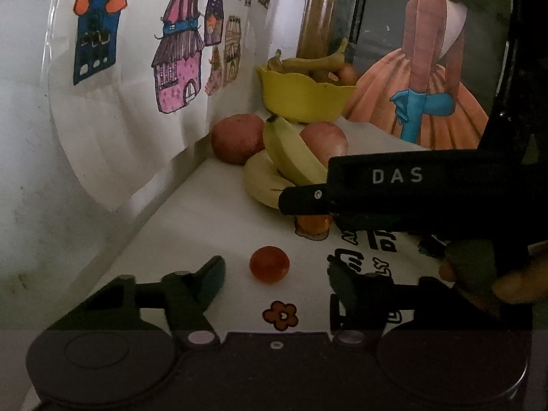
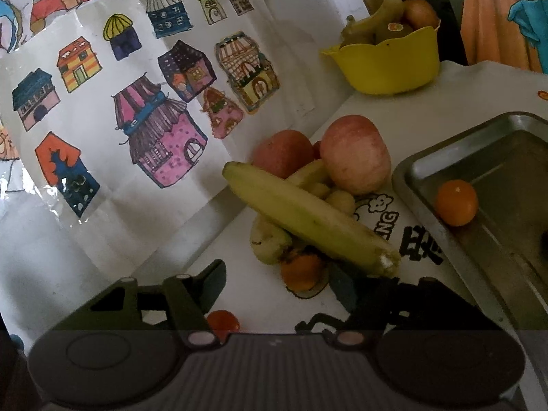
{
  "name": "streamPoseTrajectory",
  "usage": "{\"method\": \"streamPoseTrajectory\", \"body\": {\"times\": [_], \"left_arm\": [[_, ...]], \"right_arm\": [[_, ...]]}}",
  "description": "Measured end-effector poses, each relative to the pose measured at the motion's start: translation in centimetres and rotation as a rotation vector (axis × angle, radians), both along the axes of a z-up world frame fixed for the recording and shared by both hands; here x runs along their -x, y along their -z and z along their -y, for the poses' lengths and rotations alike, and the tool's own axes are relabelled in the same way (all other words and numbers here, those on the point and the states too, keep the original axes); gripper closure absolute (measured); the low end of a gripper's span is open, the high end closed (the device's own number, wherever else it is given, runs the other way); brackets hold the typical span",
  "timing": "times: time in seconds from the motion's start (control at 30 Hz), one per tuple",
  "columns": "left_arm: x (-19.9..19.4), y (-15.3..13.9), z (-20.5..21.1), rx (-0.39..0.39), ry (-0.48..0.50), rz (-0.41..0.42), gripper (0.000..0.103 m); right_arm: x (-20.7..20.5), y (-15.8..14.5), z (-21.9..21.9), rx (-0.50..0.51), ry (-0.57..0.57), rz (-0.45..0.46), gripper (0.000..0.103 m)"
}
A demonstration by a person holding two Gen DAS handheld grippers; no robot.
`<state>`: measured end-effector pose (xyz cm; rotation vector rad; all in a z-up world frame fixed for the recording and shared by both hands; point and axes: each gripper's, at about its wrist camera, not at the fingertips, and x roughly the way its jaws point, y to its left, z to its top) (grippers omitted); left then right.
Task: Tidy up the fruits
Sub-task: 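Move the left gripper to the cherry tomato while the right gripper moves to the small orange fruit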
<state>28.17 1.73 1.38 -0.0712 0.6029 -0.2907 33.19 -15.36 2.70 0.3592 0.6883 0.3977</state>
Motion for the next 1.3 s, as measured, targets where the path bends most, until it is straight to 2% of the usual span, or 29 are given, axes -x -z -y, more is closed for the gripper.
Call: {"method": "streamPoseTrajectory", "body": {"times": [0.1,0.33,0.63,0.8,0.97,1.07,1.3], "left_arm": [[0.0,0.0,0.0,0.004,-0.001,0.000,0.039],[0.0,0.1,-0.3,0.019,-0.011,-0.001,0.042],[0.1,0.1,-0.7,0.043,-0.028,-0.001,0.056],[0.2,0.1,-0.7,0.044,-0.037,-0.001,0.059],[0.2,0.1,-0.8,0.052,-0.040,-0.003,0.067],[0.1,0.2,-1.1,0.073,-0.041,-0.008,0.074],[0.1,0.3,-1.3,0.095,-0.042,-0.011,0.076]], "right_arm": [[-0.4,0.5,0.0,0.011,0.012,-0.012,0.041],[0.0,0.4,-0.4,0.066,0.013,0.015,0.046],[0.4,0.4,-1.1,0.135,0.033,0.053,0.058],[0.3,0.5,-0.9,0.122,0.031,0.052,0.064],[0.3,0.4,-1.3,0.142,0.028,0.057,0.066],[0.3,0.5,-1.2,0.137,0.037,0.054,0.071],[0.4,0.6,-0.9,0.125,0.038,0.054,0.072]]}}
